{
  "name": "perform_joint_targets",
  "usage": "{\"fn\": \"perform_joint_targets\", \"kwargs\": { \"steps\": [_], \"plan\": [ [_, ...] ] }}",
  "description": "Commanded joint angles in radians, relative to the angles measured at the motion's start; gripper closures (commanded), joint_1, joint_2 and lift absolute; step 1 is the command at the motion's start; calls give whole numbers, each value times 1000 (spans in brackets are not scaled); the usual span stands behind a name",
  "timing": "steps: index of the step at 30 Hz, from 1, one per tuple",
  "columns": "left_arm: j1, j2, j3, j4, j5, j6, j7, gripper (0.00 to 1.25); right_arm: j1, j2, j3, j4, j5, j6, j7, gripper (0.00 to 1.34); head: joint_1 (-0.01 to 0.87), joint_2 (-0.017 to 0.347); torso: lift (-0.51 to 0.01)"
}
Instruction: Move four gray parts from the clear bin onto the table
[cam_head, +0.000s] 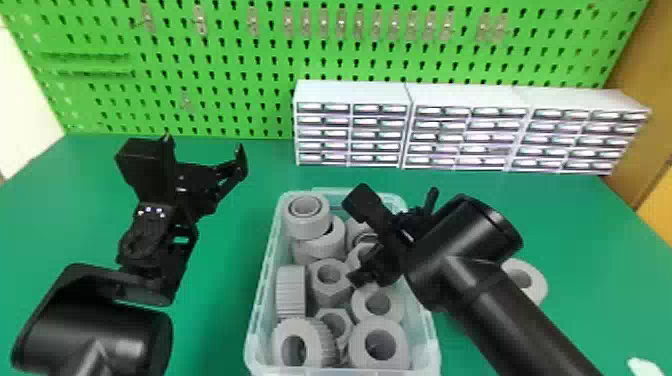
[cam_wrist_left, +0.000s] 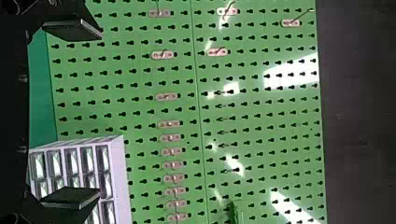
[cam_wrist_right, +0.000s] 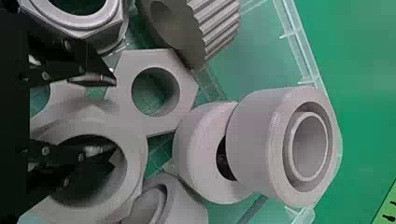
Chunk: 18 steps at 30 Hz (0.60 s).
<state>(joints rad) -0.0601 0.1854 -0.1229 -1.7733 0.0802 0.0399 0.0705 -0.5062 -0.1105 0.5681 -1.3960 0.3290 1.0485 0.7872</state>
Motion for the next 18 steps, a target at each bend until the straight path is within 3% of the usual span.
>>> {"fn": "perform_joint_targets", "kwargs": {
  "steps": [1, 18],
  "plan": [
    [0, 0, 0, 0, 1, 0, 0, 108, 2, 0, 4, -4, -15, -4, -17, 1157, 678, 34, -50],
    [2, 2, -1, 0, 1, 0, 0, 108, 3, -5, 3, -61, 2, -8, -37, 1165, 678, 34, -50]
  ]
}}
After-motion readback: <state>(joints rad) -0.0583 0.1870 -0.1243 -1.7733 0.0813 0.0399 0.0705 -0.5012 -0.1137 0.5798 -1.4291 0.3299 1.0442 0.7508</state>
